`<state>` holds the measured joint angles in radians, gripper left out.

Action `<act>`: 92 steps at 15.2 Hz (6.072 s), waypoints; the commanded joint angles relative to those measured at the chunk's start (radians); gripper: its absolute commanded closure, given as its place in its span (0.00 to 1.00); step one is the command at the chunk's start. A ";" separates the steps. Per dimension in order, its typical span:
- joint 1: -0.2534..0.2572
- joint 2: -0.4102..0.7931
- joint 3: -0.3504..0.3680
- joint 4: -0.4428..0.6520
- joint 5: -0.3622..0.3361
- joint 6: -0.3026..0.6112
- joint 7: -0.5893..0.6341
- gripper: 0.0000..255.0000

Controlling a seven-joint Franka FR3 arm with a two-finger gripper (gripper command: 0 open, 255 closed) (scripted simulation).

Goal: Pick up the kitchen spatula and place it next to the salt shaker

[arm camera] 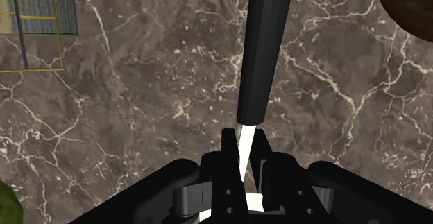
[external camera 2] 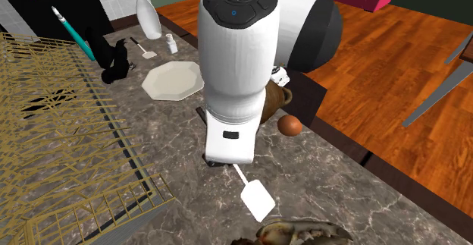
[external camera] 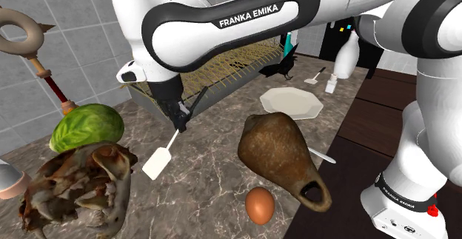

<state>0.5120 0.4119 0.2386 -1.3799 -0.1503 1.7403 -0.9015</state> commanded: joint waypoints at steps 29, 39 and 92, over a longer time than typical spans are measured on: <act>-0.247 -0.800 -0.220 -0.905 0.089 0.144 -0.460 1.00; -0.345 -0.999 -0.383 -1.063 -0.002 0.121 -0.672 1.00; -0.543 -0.902 -0.904 -1.322 -0.316 0.555 -1.091 1.00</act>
<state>-0.0310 -0.4909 -0.6654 -2.6995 -0.4666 2.2954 -1.9923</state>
